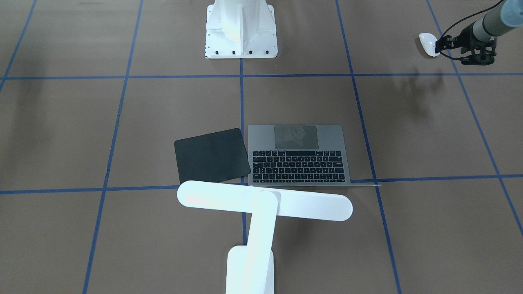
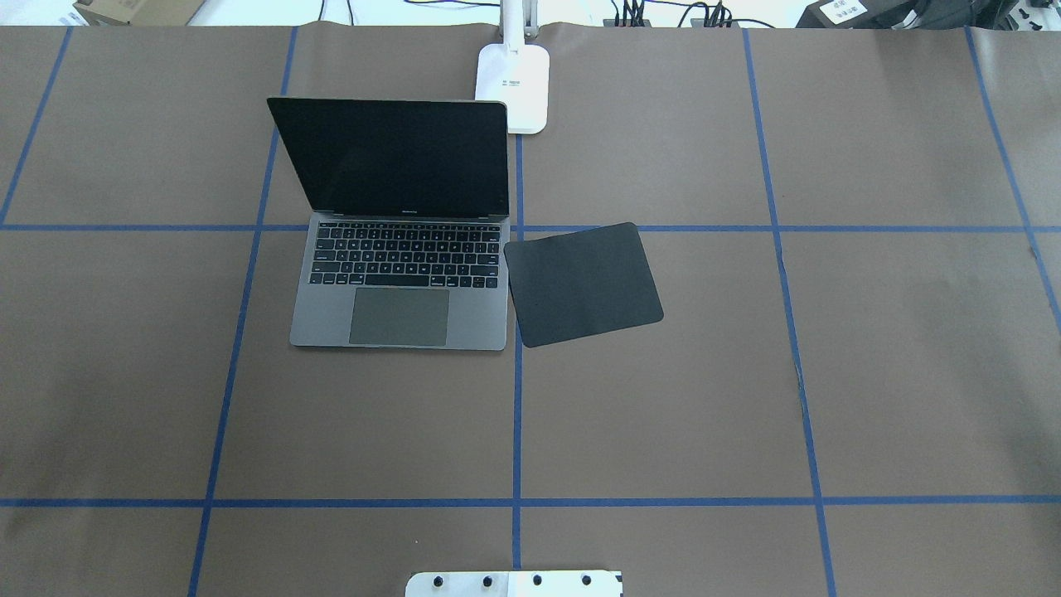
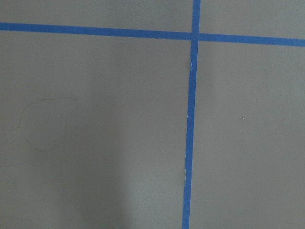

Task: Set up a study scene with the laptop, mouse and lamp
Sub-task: 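Hold the white mouse in the left gripper off the table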

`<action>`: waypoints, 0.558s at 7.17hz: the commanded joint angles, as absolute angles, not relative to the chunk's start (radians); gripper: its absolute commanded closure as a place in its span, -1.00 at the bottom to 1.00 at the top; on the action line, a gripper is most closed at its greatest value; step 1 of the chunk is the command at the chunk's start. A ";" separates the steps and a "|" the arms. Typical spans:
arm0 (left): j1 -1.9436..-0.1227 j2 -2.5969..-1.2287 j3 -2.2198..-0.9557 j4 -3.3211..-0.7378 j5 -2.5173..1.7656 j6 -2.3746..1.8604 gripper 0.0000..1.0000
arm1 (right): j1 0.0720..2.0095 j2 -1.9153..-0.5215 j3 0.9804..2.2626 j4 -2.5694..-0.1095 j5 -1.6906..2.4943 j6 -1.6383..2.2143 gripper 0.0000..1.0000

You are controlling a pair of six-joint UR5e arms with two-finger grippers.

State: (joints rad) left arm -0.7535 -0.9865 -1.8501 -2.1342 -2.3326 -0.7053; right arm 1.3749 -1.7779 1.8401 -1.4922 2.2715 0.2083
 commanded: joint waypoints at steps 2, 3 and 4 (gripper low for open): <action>-0.632 -0.960 -1.841 -2.213 -2.333 -0.874 -1.00 | 1.376 -1.778 1.841 -1.491 2.270 0.207 -1.00; -0.608 -0.947 -1.841 -2.220 -2.333 -0.874 -1.00 | 1.376 -1.778 1.842 -1.491 2.270 0.207 -1.00; -0.585 -0.945 -1.832 -2.221 -2.333 -0.874 -1.00 | 1.376 -1.778 1.848 -1.491 2.269 0.209 -1.00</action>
